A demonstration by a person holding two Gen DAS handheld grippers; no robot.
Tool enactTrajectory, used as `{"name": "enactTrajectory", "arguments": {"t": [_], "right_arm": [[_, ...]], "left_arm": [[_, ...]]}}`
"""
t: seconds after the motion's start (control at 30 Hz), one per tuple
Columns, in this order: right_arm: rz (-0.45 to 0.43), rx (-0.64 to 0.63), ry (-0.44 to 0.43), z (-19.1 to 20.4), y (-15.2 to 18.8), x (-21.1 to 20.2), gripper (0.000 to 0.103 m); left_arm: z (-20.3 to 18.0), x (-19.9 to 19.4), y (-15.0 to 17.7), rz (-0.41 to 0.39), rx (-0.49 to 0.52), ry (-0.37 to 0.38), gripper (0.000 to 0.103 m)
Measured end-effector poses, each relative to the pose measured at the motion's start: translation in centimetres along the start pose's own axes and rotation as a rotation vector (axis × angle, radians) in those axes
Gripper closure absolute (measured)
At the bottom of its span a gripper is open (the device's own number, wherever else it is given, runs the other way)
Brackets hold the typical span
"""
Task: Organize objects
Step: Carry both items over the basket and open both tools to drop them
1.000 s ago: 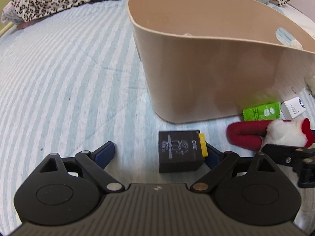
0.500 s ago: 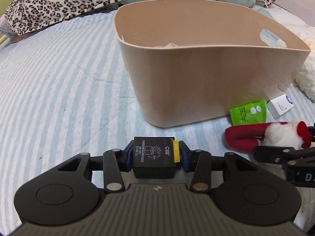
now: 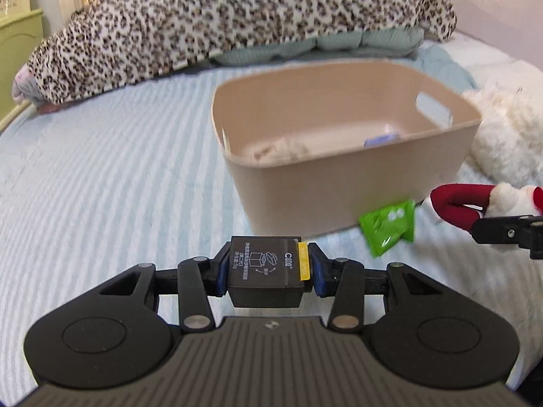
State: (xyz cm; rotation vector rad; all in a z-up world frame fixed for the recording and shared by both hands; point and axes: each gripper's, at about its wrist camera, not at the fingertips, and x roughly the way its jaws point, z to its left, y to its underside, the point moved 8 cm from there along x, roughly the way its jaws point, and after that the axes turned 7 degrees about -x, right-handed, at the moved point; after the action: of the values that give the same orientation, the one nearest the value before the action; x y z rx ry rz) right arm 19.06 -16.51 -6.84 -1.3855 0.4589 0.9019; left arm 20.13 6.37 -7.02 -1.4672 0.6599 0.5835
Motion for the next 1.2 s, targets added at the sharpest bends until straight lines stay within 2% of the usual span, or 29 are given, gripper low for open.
{"name": "enactTrajectory", "arguments": {"t": [0.3, 0.43, 0.57, 0.83, 1.07, 1.2], "right_arm": [[-0.164, 0.049, 0.042, -2.3, -4.9, -2.9, 0.047], [-0.211, 0.061, 0.051, -3.6, -7.3, -3.3, 0.047], [-0.230, 0.060, 0.065, -4.3, -9.1, -2.7, 0.047], [-0.204, 0.055, 0.074, -4.5, -11.6, 1.3, 0.047], [-0.121, 0.008, 0.102, -3.5, -12.0, 6.0, 0.047], [-0.070, -0.019, 0.090, -2.9, -11.5, 7.8, 0.046]], "left_arm": [[-1.4, -2.7, -5.5, -0.124, 0.005, 0.020, 0.056], [-1.9, -2.3, -7.6, -0.160, 0.007, 0.012, 0.056], [-2.2, -0.7, -9.4, -0.162, -0.009, 0.013, 0.056], [-2.7, 4.9, -11.0, -0.114, 0.001, -0.042, 0.056], [-3.3, 10.1, -9.8, -0.023, 0.002, -0.078, 0.056], [-3.1, 11.4, -8.8, 0.010, 0.013, -0.090, 0.056]]}}
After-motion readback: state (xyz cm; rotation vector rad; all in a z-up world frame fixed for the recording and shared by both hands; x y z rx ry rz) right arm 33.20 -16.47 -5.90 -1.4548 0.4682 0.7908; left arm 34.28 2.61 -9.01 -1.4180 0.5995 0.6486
